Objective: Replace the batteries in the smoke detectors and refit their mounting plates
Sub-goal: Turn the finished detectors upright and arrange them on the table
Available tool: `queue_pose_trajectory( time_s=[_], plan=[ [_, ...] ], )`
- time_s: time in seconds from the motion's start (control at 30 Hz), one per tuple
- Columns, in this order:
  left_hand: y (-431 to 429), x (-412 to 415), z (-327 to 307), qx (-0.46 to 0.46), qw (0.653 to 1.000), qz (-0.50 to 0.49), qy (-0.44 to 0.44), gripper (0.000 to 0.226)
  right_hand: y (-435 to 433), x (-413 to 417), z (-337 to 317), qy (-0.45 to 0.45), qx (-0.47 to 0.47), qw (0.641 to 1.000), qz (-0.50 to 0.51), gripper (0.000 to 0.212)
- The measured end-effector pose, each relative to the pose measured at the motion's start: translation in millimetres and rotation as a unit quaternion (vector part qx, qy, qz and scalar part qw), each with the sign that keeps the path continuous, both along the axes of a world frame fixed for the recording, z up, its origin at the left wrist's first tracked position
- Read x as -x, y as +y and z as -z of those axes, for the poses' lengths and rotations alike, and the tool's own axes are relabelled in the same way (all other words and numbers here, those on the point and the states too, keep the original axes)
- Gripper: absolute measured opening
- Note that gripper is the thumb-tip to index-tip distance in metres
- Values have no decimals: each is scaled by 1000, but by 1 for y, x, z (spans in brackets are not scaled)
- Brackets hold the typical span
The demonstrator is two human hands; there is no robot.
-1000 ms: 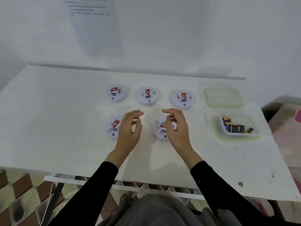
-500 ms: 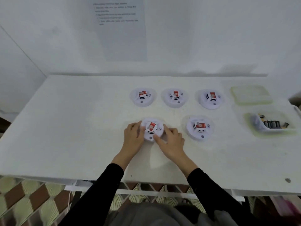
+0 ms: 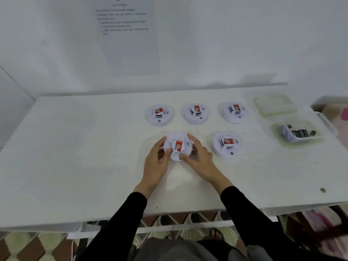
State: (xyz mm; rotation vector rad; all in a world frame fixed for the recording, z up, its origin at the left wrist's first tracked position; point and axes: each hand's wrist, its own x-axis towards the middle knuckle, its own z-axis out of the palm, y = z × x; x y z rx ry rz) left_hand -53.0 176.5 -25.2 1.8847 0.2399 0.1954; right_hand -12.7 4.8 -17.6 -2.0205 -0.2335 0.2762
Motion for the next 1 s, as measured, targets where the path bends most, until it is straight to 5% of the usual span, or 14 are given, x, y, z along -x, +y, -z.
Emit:
queue_pose_trajectory(
  time_s=[1.0],
  plan=[
    [-2,1,3,-4,1000,-7,-8,46,-3,5,6,-48,27,998,7,67]
  ],
)
